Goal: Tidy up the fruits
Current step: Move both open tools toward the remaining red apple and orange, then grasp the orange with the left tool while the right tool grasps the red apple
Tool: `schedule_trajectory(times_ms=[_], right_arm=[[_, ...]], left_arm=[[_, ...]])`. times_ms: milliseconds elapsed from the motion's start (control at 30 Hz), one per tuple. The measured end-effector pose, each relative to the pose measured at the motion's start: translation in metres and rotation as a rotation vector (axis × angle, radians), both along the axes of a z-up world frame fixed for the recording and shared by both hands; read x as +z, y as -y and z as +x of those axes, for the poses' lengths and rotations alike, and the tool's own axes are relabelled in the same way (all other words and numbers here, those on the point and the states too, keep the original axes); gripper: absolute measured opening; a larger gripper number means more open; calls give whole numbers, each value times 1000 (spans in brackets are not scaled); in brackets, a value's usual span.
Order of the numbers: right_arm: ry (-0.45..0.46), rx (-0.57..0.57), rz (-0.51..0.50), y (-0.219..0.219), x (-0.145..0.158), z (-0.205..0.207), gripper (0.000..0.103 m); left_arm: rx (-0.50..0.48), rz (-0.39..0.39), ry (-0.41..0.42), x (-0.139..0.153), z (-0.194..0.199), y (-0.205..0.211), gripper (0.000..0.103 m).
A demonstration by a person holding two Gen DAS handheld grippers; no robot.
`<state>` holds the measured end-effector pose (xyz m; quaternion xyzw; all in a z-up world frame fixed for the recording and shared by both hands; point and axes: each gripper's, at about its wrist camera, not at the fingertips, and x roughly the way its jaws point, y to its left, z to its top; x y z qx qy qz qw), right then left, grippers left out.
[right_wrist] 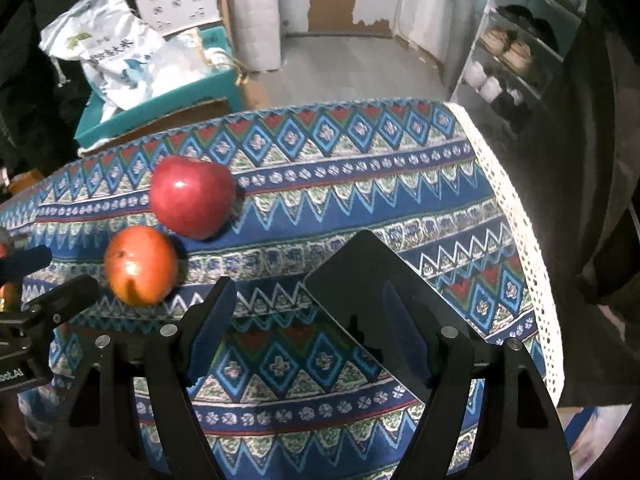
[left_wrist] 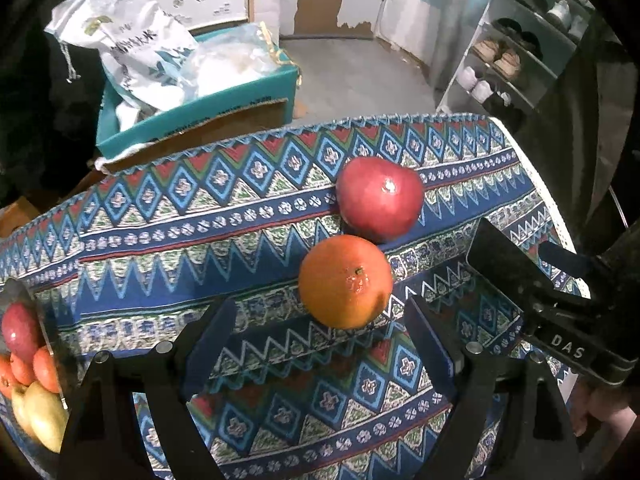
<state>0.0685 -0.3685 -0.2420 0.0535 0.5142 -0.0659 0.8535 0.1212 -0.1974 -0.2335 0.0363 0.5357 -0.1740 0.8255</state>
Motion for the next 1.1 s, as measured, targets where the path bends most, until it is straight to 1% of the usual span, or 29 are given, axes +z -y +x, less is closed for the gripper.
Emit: schedule_trajectory(times_ms=[233, 500, 600, 667, 700, 733, 900, 1100], right_arm=[[-21, -26, 24, 11, -8, 4, 75], [-37, -33, 26, 15, -16, 7, 75], [-44, -36, 28, 17, -18, 8, 75], [-47, -37, 29, 17, -20, 9, 75], [-49, -38, 31, 18, -20, 10, 75], [-49, -37, 33, 17, -20, 11, 75], [-47, -27, 43, 12, -18, 17, 75], [-28, 11, 83, -5, -10, 30, 75]], left_arm=[[-7, -19, -56, -23, 9, 14, 87], [-12, -9, -87, -42, 21, 24, 87], [-8, -19, -97, -47, 25, 24, 87], [-9, -22, -99, -50, 26, 25, 82], [-11, -26, -103, -51, 27, 26, 77], [-19, -40, -113, -53, 27, 27, 70], [-30, -52, -105, -52, 25, 27, 68], [-4, -32, -91, -45, 21, 5, 68]])
